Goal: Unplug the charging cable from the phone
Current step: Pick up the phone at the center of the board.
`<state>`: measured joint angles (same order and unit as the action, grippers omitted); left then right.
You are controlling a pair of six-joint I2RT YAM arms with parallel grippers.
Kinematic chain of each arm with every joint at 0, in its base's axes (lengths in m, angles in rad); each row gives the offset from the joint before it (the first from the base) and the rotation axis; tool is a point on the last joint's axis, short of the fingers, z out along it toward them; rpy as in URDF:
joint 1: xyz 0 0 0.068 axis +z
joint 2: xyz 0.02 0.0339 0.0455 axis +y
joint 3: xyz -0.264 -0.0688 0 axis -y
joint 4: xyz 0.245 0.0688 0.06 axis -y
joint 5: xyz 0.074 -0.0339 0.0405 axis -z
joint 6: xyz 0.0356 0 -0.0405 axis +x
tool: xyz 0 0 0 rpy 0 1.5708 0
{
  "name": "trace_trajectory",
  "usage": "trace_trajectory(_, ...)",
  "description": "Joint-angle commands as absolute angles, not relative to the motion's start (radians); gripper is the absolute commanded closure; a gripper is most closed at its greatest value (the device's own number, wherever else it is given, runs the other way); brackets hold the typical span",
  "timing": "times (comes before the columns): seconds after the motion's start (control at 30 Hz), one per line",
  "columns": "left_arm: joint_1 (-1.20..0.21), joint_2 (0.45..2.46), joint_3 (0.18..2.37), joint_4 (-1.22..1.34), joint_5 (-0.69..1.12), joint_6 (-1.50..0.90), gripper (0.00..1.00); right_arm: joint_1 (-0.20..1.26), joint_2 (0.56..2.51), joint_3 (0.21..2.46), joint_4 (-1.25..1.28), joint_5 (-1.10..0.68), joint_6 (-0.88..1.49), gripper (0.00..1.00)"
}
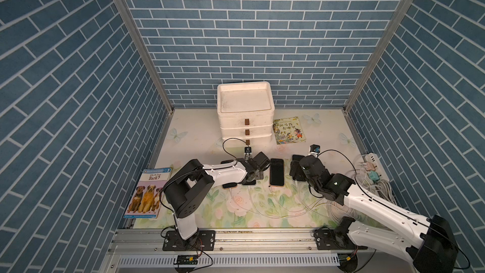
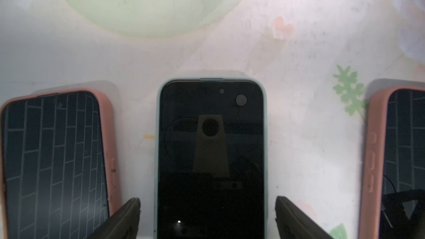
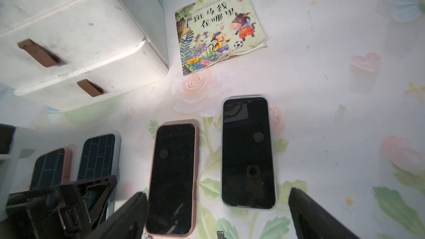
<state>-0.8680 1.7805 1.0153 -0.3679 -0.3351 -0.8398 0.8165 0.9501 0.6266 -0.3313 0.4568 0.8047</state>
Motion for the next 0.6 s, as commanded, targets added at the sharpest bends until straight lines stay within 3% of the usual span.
trace_trajectory(0.0, -0.861, 1.802, 1.018, -0.380, -0.342, -0.848, 0.05, 0.789, 0.849, 0.559, -0.203, 0.414, 0.813, 0.01)
trace_trajectory(0.23, -0.862, 1.834, 1.033, -0.383, -0.320, -0.854, 0.08, 0.739, 0.925, 0.588, -0.210, 0.251, 0.757, 0.03)
trace_trajectory(0.57, -0.881, 1.863, 1.036, -0.425, -0.308, -0.868, 0.11, 0.739, 0.945, 0.603, -0.176, 0.202, 0.715, 0.04)
